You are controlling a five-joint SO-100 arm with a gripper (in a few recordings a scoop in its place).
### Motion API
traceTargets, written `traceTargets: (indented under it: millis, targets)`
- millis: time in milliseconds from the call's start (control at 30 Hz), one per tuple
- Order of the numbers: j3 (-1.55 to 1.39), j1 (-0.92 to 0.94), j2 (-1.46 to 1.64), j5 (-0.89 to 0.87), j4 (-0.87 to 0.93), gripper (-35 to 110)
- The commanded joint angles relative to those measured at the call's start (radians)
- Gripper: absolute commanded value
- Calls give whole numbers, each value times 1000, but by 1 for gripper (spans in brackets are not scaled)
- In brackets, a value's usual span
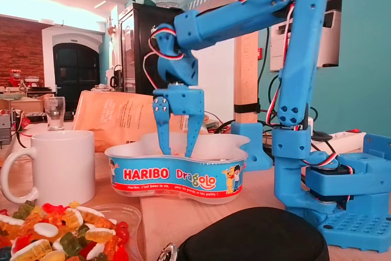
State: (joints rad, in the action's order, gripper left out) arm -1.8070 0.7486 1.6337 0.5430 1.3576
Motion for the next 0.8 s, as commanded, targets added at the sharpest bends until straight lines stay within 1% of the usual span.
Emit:
traceTargets:
  millis: [0, 200, 367, 533, 767]
  targets:
    - [60, 20, 6, 23, 14, 12]
    - [98, 23, 0, 32, 12, 12]
    - [143, 77, -8, 29, 12, 12]
    - [137, 87, -9, 26, 12, 13]
    - [155, 87, -98, 35, 12, 22]
